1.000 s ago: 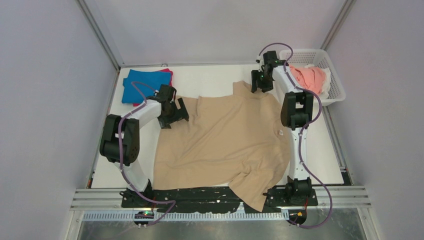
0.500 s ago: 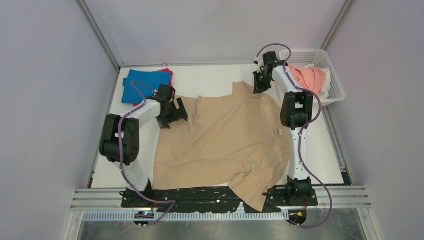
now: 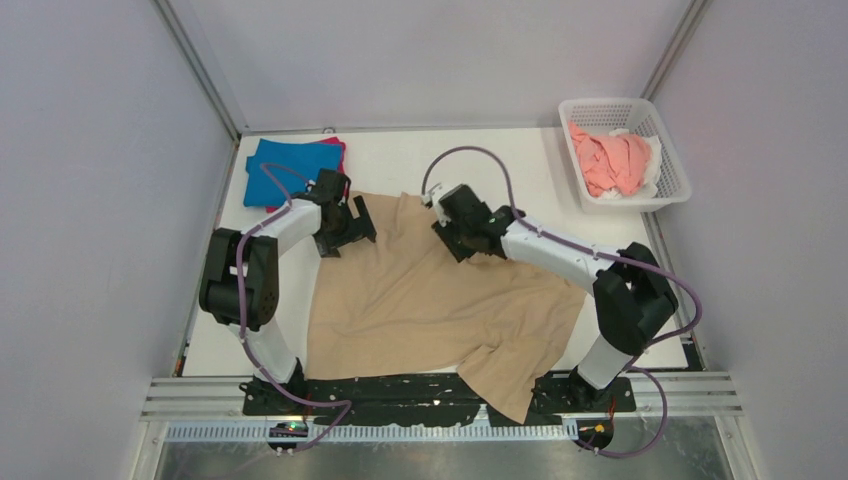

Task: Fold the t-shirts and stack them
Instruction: Flatten out the tshirt

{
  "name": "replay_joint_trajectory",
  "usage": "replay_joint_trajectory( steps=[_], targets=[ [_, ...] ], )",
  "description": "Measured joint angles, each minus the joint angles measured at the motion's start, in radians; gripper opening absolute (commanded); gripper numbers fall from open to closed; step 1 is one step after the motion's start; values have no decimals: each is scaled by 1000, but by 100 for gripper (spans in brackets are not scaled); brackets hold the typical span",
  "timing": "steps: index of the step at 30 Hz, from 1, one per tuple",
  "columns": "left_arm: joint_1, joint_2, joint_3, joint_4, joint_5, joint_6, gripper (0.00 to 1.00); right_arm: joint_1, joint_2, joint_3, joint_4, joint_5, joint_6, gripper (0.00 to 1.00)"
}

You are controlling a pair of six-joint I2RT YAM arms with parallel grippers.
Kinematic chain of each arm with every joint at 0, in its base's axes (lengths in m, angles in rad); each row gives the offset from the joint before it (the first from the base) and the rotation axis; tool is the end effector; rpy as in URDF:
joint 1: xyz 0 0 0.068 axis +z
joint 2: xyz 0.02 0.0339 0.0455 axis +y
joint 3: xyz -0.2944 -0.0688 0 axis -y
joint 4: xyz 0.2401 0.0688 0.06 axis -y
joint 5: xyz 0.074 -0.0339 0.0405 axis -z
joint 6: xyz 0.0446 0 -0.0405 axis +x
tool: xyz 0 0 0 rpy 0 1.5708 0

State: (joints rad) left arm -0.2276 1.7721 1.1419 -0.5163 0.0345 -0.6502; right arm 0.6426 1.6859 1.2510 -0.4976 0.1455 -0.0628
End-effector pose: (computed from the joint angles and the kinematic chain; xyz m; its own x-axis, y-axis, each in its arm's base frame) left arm 0.3475 -0.0821 0.2009 -0.8516 -0.4238 -0.3086 -0.3469 0.8969 -0.2742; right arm 0.2979 0.2149 0.2643 -0.6088 -0.5333 -0.5873 -0.5631 0.8120 -0.1536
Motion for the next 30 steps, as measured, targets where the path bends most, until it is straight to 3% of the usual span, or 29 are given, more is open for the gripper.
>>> replay_joint_trajectory(
  steps=[1,3,5,8,12,19,24,30],
  targets=[
    [0,0,0,0,2,0,99,62,-21,-37,13,10,-6,53],
    [1,0,0,1,6,0,99,158,-31,-92,19,28,-19,58],
    [1,0,-1,2,11,0,99,198,-30,-130,13,49,-29,69],
    [1,0,-6,3,13,0,99,203,-38,-174,6,83,-32,84],
    [1,0,-13,4,19,0,99,163,-105,-201,19,89,-9,93],
    [2,0,-13,4,20,0,99,-61,-126,-134,106,-119,24,96],
    [3,0,-13,5,24,0,99,-201,38,24,109,-264,55,91],
    [6,0,-13,6,37,0,99,-260,211,142,88,-378,121,84]
  ],
)
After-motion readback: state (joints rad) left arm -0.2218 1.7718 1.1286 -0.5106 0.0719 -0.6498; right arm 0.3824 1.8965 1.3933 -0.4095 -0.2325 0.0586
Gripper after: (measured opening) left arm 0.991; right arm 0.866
